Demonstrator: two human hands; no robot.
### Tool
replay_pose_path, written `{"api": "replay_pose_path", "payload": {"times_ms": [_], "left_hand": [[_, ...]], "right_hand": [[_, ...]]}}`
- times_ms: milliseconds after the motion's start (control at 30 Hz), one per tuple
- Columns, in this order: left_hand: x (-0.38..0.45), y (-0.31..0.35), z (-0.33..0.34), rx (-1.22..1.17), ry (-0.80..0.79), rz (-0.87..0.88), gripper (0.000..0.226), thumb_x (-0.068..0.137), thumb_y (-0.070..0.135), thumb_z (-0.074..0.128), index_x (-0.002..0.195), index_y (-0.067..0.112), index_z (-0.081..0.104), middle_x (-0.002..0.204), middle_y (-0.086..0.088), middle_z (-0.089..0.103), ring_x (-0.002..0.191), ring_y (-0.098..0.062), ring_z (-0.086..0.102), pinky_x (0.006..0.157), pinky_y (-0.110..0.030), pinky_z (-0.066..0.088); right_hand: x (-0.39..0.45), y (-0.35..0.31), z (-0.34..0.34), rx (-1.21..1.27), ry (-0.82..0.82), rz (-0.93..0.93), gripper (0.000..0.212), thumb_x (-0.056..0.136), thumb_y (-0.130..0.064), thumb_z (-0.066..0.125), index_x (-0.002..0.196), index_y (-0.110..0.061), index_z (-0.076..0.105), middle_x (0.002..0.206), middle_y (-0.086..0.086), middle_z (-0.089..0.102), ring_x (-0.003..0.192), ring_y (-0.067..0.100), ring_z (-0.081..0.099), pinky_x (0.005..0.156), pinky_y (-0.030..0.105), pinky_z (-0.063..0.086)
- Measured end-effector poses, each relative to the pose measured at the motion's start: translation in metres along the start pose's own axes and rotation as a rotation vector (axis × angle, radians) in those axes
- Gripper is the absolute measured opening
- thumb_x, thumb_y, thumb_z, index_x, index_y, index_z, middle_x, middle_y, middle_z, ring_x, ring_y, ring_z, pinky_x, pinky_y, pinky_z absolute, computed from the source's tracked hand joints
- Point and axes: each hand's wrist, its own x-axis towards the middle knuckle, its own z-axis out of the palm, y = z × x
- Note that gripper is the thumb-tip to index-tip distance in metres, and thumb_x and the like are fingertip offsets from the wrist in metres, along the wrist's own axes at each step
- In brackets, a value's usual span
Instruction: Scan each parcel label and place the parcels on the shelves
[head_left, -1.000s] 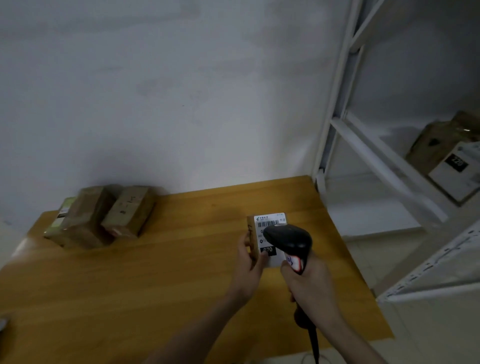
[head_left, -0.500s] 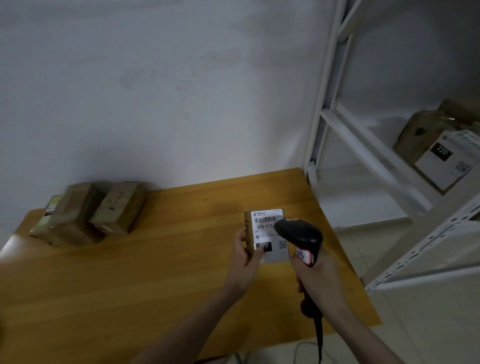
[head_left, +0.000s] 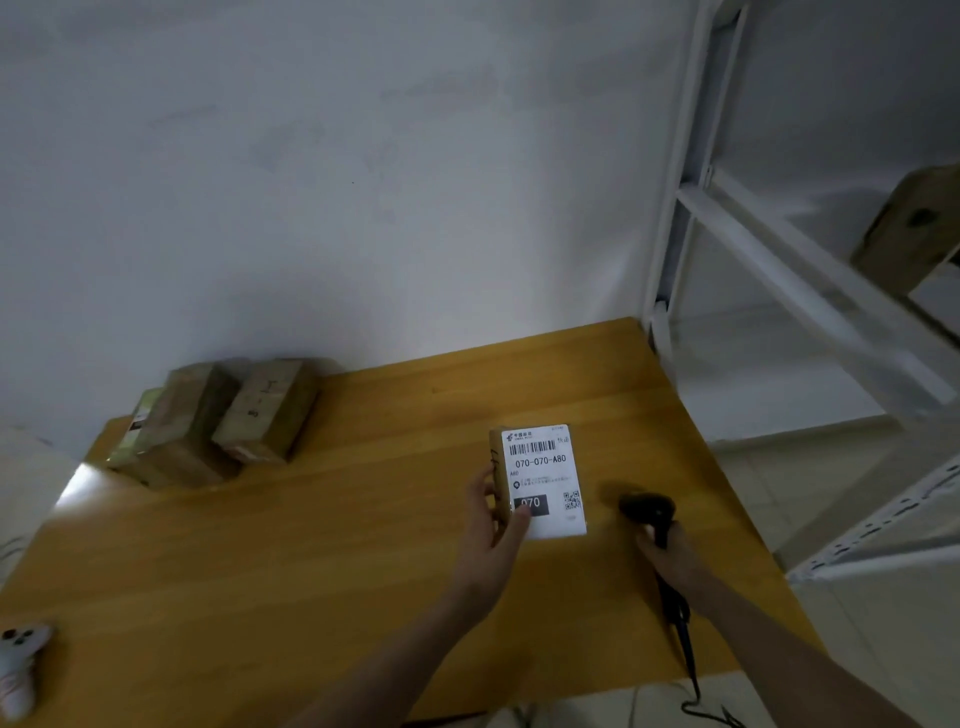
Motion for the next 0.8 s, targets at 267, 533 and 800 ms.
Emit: {"api": "replay_pose_path", "payload": {"times_ms": [267, 533, 800], "left_hand": [[0.005, 0.009, 0.028, -0.038, -0.118, 0.045, 0.04, 0.097, 0.01, 0.053, 0.128, 0.031, 0.037, 0.126, 0.001, 0.055, 0.107, -0.009, 0.063, 0.081, -0.025, 0.054], [-0.009, 0.059, 0.116, -0.032, -0.351, 0.181, 0.039, 0.094, 0.021, 0.052, 0.125, 0.036, 0.035, 0.124, 0.013, 0.052, 0.109, 0.008, 0.055, 0.084, -0.015, 0.049], [-0.084, 0.069, 0.231, -0.061, -0.476, 0.197, 0.022, 0.098, 0.04, 0.045, 0.119, 0.042, 0.039, 0.122, 0.014, 0.055, 0.106, 0.003, 0.058, 0.078, -0.014, 0.05]], "right_hand": [[-0.037, -0.01, -0.018, 0.102, 0.343, -0.244, 0.042, 0.099, -0.032, 0.047, 0.134, -0.01, 0.044, 0.13, 0.009, 0.045, 0.115, 0.021, 0.046, 0.094, 0.031, 0.039], [-0.134, -0.028, -0.084, 0.591, 0.129, -0.469, 0.04, 0.092, -0.038, 0.055, 0.131, -0.039, 0.044, 0.125, -0.02, 0.059, 0.113, 0.001, 0.058, 0.084, 0.02, 0.051], [-0.221, 0.063, -0.149, 0.753, 0.422, -0.384, 0.034, 0.086, -0.028, 0.058, 0.119, -0.032, 0.052, 0.119, 0.001, 0.061, 0.101, 0.016, 0.066, 0.082, 0.031, 0.055]]}}
